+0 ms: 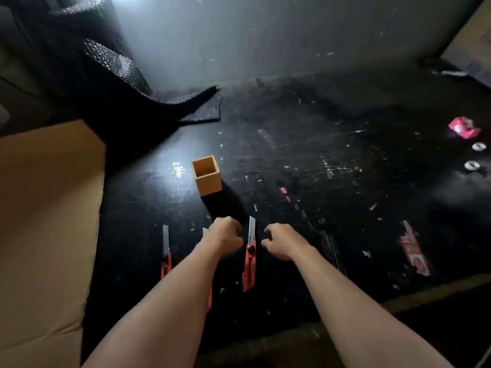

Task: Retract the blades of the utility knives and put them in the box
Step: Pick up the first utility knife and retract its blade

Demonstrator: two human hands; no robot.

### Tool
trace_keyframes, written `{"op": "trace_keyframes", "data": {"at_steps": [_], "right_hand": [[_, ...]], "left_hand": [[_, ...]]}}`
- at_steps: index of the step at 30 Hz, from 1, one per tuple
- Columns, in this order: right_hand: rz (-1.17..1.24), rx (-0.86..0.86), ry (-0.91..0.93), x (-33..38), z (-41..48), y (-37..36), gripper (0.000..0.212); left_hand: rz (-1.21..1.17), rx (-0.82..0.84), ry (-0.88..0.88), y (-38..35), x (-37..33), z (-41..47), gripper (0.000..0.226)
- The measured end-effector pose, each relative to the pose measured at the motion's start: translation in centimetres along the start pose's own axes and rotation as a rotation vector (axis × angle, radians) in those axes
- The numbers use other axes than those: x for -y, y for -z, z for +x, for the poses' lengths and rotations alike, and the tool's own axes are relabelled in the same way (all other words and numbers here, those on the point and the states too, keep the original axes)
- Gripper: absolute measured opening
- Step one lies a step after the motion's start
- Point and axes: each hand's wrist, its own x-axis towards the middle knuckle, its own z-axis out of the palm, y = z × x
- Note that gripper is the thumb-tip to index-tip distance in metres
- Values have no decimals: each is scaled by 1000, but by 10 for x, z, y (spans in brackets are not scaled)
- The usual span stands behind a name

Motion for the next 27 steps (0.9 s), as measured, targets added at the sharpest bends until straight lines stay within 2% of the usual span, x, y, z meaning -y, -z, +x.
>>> {"op": "trace_keyframes", "data": {"at_steps": [3, 6, 10, 17, 23, 27], "right_hand": [[72, 38, 2, -4, -2, -19, 28], [158, 56, -10, -7, -4, -40, 22], [293, 13, -5, -8, -6, -59, 25], [437, 17, -25, -11, -7, -79, 26], [571, -32, -76, -13, -11, -77, 42], [665, -70, -76, -13, -17, -64, 44]], "left_hand": [[-70, 28, 89, -18, 7, 0, 40], [-119, 40, 165, -39, 15, 0, 30], [-222, 27, 228, -60, 21, -5, 15], [-487, 35, 297, -79, 25, -8, 35], [-753, 109, 331, -85, 30, -5, 54], [-972, 97, 301, -84, 27, -9, 52]]}}
